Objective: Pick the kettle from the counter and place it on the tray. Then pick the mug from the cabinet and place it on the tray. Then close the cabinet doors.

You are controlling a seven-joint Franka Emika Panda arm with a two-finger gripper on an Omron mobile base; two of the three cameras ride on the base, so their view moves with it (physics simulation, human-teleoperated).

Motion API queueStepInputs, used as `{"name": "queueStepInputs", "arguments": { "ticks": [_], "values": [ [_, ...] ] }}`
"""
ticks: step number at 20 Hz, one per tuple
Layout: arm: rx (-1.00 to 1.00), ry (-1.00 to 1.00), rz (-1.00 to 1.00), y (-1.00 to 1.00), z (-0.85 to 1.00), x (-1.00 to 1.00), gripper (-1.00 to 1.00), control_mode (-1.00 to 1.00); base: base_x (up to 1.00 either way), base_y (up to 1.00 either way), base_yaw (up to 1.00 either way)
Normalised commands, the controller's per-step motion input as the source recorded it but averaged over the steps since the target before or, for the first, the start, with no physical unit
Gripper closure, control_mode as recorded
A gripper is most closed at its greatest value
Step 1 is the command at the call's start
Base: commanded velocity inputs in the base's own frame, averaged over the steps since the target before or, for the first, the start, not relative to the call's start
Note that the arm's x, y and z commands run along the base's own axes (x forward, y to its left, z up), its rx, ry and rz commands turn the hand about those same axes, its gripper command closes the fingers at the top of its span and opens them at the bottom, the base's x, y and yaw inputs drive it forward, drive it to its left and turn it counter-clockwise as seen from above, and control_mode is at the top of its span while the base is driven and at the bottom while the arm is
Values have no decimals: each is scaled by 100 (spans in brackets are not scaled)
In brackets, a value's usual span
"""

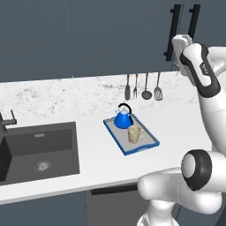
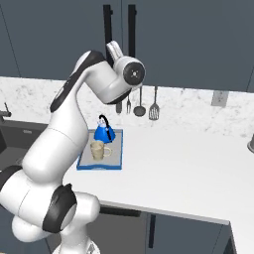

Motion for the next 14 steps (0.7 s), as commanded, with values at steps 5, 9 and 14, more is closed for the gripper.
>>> {"name": "queueStepInputs", "arguments": {
  "ticks": [5,9,14],
  "values": [
    [-7,0,0,0,-18,80,-100,-100,0,0,0],
    [-11,2,0,0,-24,81,-100,-100,0,0,0],
    [-14,10,0,0,-16,70,-100,-100,0,0,0]
  ]
}}
